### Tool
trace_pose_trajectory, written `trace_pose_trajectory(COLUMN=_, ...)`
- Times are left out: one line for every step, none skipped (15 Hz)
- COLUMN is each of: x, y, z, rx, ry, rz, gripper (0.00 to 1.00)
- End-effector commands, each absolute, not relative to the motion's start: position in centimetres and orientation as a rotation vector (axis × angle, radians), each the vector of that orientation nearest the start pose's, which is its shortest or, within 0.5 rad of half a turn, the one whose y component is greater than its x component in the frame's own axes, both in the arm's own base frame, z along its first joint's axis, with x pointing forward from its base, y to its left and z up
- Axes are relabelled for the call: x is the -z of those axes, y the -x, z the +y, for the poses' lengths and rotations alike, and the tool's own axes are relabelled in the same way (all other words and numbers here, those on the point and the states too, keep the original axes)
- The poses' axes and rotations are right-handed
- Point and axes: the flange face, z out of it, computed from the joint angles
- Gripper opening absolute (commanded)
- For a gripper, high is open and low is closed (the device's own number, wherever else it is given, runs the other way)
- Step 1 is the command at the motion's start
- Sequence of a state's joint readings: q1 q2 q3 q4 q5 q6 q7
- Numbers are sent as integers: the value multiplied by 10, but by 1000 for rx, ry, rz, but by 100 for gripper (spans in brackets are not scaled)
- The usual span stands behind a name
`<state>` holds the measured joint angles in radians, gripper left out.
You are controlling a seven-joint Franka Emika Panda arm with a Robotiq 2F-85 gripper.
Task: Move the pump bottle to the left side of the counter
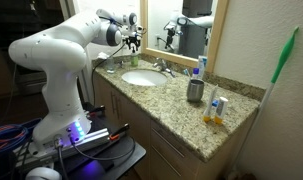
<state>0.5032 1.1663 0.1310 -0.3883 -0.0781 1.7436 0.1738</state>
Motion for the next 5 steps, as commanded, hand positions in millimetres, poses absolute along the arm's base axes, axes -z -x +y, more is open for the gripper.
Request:
trace_pose_trajectory(x=-410, y=-692, z=414, rx=247, ry=2975, rz=-553, gripper=100)
trace_pose_trajectory(x=-418, y=-687, z=410, rx=184, ry=2977, rz=-546, gripper=100)
trace_pose_trajectory(x=-426, y=-683, z=406, rx=159, ry=2980, rz=-537, gripper=100)
trace_pose_trajectory(x=-440, y=-681, z=397, rx=110, ry=2965, rz=-540, gripper=100)
trace_pose_trajectory(x=-417, y=-686, z=410, rx=181, ry=2976, rz=-549, gripper=100)
